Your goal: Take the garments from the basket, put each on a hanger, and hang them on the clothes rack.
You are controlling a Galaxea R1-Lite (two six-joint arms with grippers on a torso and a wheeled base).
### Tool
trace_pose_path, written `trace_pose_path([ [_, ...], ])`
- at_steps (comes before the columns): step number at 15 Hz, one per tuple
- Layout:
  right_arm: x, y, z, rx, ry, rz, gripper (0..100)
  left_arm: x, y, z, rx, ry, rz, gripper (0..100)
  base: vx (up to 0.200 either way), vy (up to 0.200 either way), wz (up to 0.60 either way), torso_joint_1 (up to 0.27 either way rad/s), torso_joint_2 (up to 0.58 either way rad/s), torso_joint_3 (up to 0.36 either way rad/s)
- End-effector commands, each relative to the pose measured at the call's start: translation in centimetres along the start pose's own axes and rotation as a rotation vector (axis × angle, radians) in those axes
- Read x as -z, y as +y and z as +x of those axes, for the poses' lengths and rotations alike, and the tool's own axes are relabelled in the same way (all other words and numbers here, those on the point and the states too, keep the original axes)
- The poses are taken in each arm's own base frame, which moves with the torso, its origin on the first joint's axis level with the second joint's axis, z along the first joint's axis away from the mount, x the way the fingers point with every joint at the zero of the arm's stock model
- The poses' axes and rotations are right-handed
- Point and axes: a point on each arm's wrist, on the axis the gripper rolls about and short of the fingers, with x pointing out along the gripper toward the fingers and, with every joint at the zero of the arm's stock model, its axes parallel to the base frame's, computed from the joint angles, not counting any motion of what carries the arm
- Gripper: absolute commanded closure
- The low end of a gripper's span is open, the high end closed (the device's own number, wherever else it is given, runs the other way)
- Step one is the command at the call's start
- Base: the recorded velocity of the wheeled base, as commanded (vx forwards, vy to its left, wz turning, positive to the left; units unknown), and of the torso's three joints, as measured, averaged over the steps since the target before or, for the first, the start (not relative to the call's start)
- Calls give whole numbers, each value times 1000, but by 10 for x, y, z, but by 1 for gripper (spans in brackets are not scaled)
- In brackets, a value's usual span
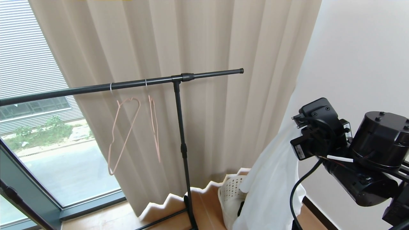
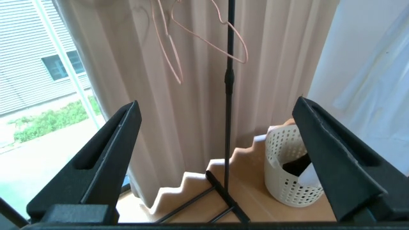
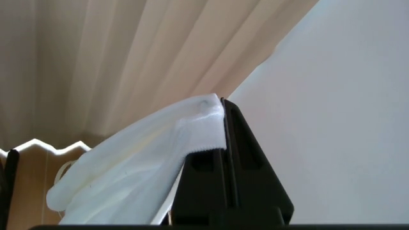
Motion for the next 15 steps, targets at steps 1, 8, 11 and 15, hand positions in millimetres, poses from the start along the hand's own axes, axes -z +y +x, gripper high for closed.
trace_pose_path([
  [1, 0, 0, 0, -2, 0, -2, 100, 0, 0, 0, 1, 1, 0, 0, 0, 0, 0, 163, -369, -207],
  [8, 6, 2, -3, -49, -4, -14, 100, 0, 0, 0, 1, 1, 0, 0, 0, 0, 0, 68, -148, -82],
  [11, 8, 2, -5, -56, -3, -17, 100, 0, 0, 0, 1, 1, 0, 0, 0, 0, 200, 1, 1, 2],
  [15, 8, 2, -5, -59, -4, -17, 100, 0, 0, 0, 1, 1, 0, 0, 0, 0, 600, 6, -2, 0],
])
